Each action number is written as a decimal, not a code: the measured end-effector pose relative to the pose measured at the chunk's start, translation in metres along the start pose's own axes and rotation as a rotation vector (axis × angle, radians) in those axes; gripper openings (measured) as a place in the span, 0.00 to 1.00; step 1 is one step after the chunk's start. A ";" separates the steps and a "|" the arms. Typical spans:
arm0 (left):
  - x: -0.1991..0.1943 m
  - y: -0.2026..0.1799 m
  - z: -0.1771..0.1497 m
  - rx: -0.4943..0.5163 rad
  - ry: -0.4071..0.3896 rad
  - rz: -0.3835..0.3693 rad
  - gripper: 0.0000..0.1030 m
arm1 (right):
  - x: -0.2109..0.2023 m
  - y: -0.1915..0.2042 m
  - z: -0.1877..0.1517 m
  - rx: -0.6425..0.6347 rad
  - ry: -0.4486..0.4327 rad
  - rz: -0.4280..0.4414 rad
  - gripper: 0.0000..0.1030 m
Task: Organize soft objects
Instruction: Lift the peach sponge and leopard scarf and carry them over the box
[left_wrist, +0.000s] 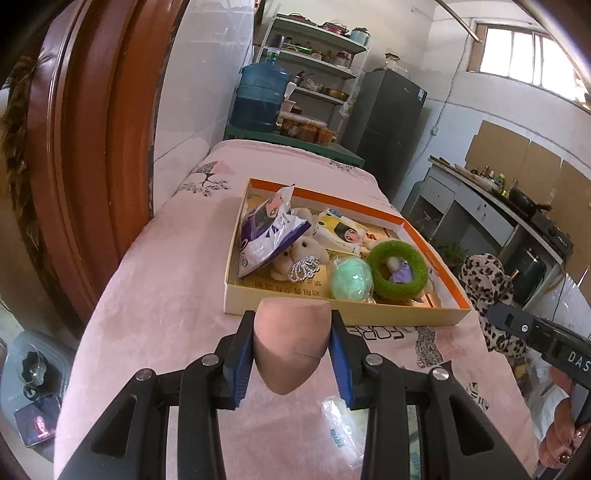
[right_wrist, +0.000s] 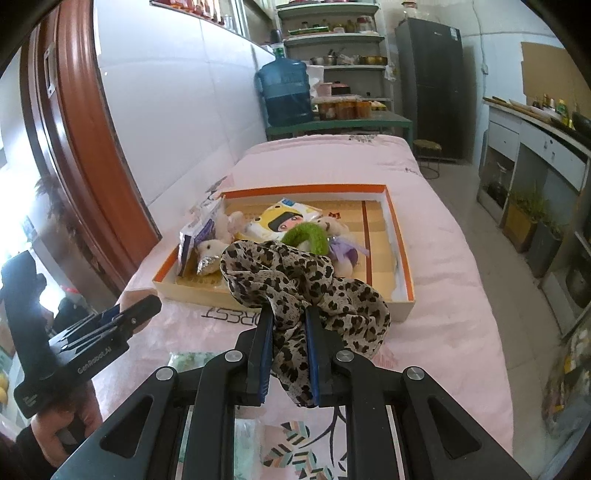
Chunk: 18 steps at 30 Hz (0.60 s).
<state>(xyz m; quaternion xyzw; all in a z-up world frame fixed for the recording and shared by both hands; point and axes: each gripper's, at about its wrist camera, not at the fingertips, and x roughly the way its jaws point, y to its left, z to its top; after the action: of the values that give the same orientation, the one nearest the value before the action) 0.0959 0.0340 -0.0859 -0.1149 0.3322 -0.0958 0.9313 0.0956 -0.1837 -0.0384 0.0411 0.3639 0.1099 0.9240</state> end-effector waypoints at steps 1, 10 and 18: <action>-0.001 0.000 0.002 -0.004 0.004 -0.002 0.37 | -0.001 0.001 0.002 -0.003 -0.002 0.004 0.16; -0.011 -0.015 0.031 0.024 -0.025 -0.016 0.37 | -0.004 0.004 0.014 -0.015 -0.029 0.030 0.16; -0.011 -0.034 0.054 0.067 -0.064 -0.045 0.37 | -0.002 0.002 0.025 -0.018 -0.045 0.034 0.16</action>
<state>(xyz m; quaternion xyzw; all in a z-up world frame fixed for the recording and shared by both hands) 0.1183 0.0128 -0.0293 -0.0941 0.2962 -0.1240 0.9424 0.1107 -0.1817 -0.0185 0.0412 0.3413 0.1279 0.9303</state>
